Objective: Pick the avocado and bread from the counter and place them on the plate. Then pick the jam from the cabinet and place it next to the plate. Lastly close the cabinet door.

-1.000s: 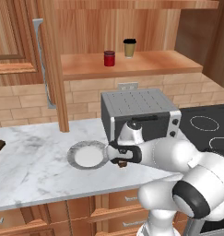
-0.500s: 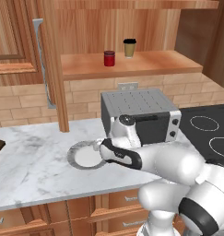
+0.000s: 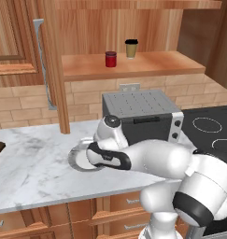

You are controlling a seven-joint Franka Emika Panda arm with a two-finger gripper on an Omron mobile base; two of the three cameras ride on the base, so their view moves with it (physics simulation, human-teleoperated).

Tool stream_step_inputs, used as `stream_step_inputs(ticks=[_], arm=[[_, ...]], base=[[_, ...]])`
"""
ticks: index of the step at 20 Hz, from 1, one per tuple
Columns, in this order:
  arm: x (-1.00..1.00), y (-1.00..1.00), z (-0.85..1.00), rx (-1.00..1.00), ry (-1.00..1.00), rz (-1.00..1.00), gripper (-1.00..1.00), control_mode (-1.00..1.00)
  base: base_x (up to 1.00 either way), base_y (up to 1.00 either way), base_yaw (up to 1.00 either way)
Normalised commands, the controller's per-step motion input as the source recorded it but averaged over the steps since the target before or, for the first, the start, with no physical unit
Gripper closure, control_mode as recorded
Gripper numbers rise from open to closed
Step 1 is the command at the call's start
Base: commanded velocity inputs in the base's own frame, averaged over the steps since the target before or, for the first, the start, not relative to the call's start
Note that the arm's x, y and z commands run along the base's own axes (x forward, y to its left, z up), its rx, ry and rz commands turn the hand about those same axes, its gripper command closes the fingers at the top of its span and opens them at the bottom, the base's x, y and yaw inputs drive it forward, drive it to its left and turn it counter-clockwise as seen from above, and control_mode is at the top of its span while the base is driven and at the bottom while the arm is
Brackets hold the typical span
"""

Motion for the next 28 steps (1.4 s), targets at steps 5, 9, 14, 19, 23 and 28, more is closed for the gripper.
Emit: stream_step_inputs(ticks=[5, 9, 14, 19, 23, 28], arm=[[0.35, 0.24, -0.07, 0.00, 0.00, 0.00, 1.00, -1.00], [0.15, 0.11, -0.10, 0.00, 0.00, 0.00, -1.00, -1.00], [0.00, 0.00, 0.00, 0.00, 0.00, 0.00, -1.00, -1.00], [0.03, 0.00, 0.10, 0.01, 0.00, -0.01, -1.00, -1.00], [-0.12, -0.13, 0.37, 0.04, -0.04, -0.05, -1.00, -1.00], [-0.31, -0.39, 0.41, 0.00, 0.00, -0.08, -1.00, -1.00]], base=[[0.00, 0.00, 0.00], [0.00, 0.00, 0.00], [0.00, 0.00, 0.00], [0.00, 0.00, 0.00], [0.00, 0.00, 0.00], [0.00, 0.00, 0.00]])
